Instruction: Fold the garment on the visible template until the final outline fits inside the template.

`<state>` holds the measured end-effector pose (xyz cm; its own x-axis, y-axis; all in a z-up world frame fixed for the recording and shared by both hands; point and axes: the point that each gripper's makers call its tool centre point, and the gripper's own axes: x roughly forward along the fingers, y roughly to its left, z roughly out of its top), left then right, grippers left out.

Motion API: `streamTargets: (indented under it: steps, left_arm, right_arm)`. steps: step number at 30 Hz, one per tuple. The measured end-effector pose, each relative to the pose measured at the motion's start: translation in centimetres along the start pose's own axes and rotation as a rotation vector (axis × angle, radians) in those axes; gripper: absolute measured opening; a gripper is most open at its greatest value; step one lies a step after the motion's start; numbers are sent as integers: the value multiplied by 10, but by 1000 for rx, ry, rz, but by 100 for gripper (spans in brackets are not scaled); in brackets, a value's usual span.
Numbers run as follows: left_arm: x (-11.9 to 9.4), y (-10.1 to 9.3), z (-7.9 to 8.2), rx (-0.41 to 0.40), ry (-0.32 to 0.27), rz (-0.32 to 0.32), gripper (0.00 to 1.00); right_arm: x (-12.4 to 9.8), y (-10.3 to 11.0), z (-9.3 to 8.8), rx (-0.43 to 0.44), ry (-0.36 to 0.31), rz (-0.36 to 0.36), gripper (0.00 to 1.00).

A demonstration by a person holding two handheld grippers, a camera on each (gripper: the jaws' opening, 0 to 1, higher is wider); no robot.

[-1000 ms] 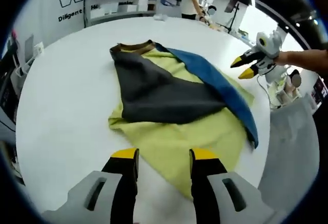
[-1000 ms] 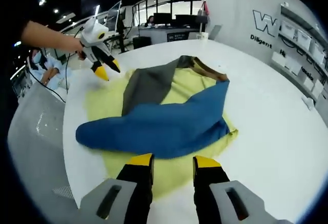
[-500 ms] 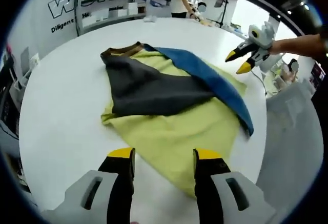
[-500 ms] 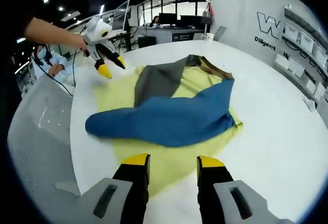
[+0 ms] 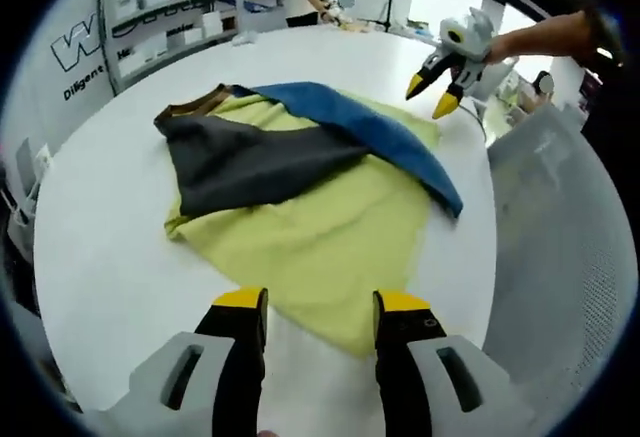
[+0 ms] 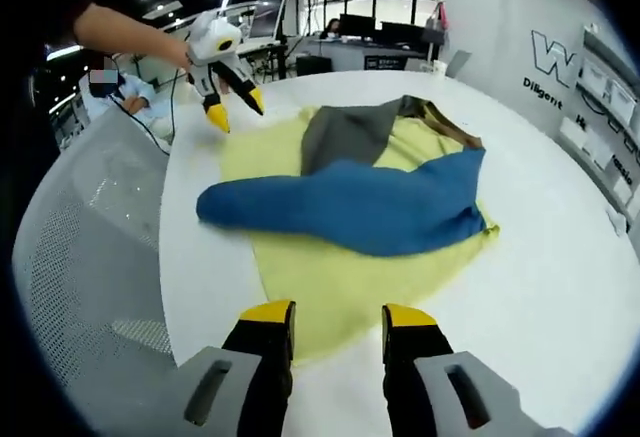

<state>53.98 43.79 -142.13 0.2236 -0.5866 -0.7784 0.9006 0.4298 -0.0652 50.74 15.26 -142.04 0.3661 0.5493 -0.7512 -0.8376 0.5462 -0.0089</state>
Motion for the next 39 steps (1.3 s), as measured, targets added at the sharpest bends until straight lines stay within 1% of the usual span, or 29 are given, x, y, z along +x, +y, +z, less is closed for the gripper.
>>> streamTargets:
  steps: [3, 6, 8, 10, 14, 17, 18, 20, 21, 22, 24, 29, 34, 39]
  left_arm:
    - [2, -10, -8, 20, 25, -25, 30]
    - [5, -19, -14, 30, 41, -45, 29]
    - [6, -23, -21, 46, 61, -51, 27]
    - [7, -26, -27, 50, 77, -54, 26]
    - [7, -29, -31, 58, 91, -49, 22]
    - [7, -26, -29, 84, 86, -30, 19]
    - [7, -24, -30, 81, 86, -30, 18]
    - [6, -23, -31, 94, 92, -25, 12]
    - [5, -23, -32, 107, 98, -23, 9]
    - [5, -24, -33, 125, 97, -27, 8]
    - [5, -24, -33, 122, 95, -25, 7]
    - [5, -25, -34, 103, 104, -23, 2]
    - [3, -29, -35, 60, 114, -33, 0]
    - [1, -31, -38, 61, 125, -38, 0]
  right_arm:
    - [0, 10, -6, -21, 17, 24, 23]
    - [2, 19, -13, -36, 35, 44, 23]
    - [4, 24, -19, -70, 55, 52, 23]
    - [6, 25, -22, -74, 63, 51, 22]
    - [9, 24, -25, -81, 72, 43, 18]
    - [11, 23, -28, -97, 87, 30, 13]
    - [12, 22, -31, -108, 103, 21, 13]
    - [11, 23, -29, -125, 92, 16, 12]
    - [11, 23, -29, -119, 91, 14, 10]
    - [11, 23, -29, -124, 92, 5, 9]
    - [10, 22, -30, -158, 94, -7, 5]
    - [5, 20, -31, -161, 94, -21, 0]
    - [1, 20, -36, -169, 110, -19, 0]
    - [-3, 27, -40, -154, 119, -4, 0]
